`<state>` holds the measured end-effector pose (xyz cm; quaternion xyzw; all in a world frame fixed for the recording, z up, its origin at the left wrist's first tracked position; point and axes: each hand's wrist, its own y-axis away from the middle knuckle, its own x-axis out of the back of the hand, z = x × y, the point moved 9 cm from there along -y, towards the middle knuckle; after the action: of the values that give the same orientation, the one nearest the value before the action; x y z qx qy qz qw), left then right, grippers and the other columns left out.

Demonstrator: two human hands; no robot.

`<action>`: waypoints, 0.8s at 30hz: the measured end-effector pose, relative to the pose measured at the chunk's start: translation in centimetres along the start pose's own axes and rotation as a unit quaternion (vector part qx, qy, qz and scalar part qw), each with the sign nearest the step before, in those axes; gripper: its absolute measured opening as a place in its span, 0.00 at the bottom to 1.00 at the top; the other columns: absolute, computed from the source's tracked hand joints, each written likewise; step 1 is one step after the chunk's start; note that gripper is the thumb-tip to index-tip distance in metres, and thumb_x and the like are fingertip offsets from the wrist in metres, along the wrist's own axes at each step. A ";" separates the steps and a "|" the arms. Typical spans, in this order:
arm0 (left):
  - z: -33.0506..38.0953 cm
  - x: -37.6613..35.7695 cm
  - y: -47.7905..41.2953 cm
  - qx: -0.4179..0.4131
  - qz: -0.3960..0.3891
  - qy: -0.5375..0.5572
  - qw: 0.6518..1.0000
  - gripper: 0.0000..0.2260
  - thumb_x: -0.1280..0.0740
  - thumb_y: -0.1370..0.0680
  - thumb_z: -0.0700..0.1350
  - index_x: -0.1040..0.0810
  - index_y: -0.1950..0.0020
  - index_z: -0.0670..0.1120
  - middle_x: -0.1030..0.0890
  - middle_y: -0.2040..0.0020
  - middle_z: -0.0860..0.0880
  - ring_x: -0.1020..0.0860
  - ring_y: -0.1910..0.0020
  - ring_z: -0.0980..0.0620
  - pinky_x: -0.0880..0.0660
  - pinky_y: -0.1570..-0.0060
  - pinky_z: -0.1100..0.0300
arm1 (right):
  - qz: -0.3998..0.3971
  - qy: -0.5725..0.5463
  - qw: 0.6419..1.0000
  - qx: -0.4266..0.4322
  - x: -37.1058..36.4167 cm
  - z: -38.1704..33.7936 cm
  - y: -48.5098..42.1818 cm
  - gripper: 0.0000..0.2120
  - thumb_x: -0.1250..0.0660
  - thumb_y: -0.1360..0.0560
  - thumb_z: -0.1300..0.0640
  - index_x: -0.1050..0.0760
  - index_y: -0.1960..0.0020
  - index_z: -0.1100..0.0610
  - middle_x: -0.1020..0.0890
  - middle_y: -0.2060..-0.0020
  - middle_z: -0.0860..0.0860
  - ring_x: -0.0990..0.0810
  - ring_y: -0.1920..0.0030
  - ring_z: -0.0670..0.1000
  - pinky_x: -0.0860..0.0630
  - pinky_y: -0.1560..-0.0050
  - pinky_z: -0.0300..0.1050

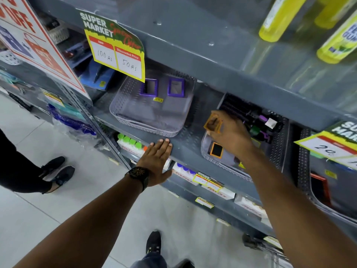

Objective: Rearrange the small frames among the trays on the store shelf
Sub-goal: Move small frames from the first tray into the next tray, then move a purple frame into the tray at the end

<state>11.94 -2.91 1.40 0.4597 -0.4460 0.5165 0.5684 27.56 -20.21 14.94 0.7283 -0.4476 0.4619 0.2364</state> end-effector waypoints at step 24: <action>-0.4 -0.3 -0.1 -0.007 0.002 -0.003 1.000 0.38 0.43 0.22 0.63 0.52 0.19 0.45 0.51 0.18 0.47 0.54 0.20 0.46 0.57 0.22 0.48 | -0.026 -0.054 0.995 -0.081 0.2 0.6 -2.7 0.27 0.28 0.28 0.47 0.27 0.32 0.55 0.22 0.34 0.54 0.25 0.33 0.54 0.28 0.34 0.52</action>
<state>12.05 -2.60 1.08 0.4562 -0.4523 0.5130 0.5692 30.25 -19.46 15.02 0.7421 -0.4763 0.3781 0.2818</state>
